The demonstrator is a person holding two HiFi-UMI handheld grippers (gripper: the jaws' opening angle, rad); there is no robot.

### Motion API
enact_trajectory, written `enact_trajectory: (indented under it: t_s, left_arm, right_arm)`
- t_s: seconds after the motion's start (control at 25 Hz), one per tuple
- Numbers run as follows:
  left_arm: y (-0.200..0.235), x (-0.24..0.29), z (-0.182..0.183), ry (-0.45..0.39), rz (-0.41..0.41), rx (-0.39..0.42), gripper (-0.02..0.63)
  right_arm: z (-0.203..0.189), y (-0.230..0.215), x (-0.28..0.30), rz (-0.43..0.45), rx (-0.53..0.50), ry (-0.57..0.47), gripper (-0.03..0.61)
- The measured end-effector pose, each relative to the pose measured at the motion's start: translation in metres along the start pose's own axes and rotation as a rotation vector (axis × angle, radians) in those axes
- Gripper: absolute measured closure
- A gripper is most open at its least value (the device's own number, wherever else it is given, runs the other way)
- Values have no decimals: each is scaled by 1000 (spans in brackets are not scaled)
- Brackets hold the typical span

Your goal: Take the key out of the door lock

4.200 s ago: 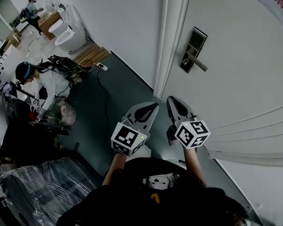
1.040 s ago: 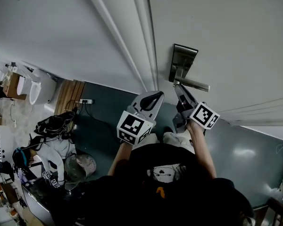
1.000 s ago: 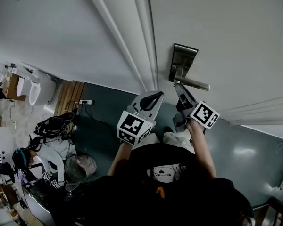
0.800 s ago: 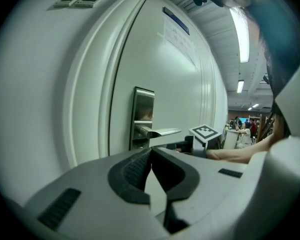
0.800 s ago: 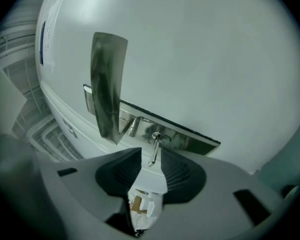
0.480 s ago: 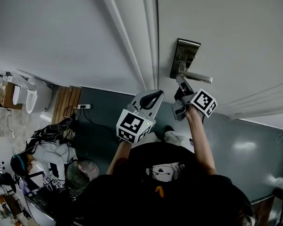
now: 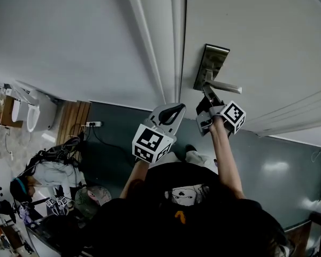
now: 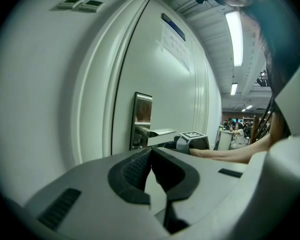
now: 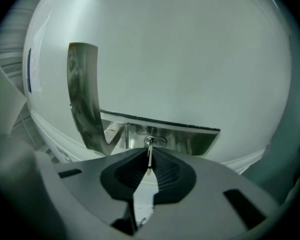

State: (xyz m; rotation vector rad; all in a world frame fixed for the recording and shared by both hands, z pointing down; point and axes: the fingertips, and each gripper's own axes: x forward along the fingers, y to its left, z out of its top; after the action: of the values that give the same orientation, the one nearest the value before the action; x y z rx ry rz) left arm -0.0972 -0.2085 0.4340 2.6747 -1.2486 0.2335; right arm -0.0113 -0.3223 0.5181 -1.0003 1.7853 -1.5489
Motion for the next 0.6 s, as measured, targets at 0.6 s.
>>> enact_trajectory:
  t_s: [0.6]
  left_arm:
    - [3, -13, 8, -19, -5, 16, 606]
  right_arm:
    - [2, -1, -6, -2, 110, -67, 557]
